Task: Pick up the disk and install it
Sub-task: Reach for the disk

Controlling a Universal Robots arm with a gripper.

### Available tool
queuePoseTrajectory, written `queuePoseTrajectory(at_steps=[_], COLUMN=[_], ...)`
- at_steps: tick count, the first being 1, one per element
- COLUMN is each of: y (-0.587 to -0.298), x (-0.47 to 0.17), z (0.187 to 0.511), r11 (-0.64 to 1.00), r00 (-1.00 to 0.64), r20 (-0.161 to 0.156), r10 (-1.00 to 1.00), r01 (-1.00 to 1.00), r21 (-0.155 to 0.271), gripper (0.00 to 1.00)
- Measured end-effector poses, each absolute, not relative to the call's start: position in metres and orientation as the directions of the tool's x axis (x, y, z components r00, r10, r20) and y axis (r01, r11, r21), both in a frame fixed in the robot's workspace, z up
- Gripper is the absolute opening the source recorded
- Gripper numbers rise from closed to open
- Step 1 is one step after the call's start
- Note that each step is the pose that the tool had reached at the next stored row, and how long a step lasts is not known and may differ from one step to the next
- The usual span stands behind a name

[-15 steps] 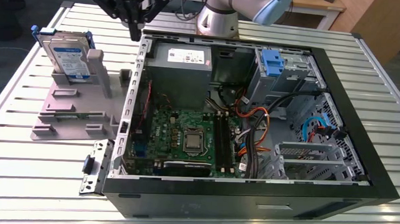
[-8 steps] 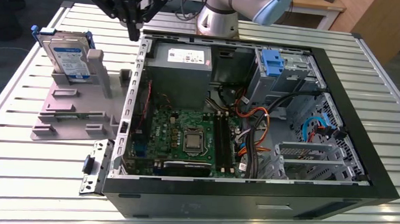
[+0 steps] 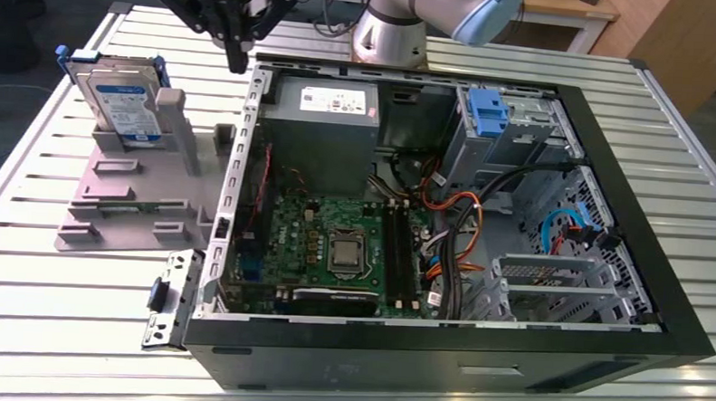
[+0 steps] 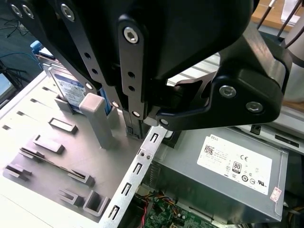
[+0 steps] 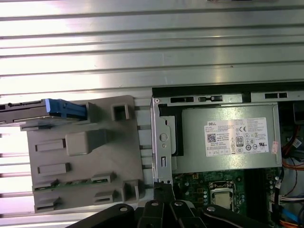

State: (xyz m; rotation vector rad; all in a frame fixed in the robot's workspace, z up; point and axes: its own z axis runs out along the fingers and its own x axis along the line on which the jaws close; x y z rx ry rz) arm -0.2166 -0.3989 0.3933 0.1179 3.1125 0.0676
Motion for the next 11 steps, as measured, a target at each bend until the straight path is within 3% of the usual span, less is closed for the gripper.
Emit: queuePoseTrajectory(at_steps=[11], y=[-0.3989], x=[-0.2200], z=[0.3933], r11=[0.996], r00=[-0.997], r20=[-0.024], r10=[0.076], r01=[0.075], r21=[0.044], gripper=[0.10])
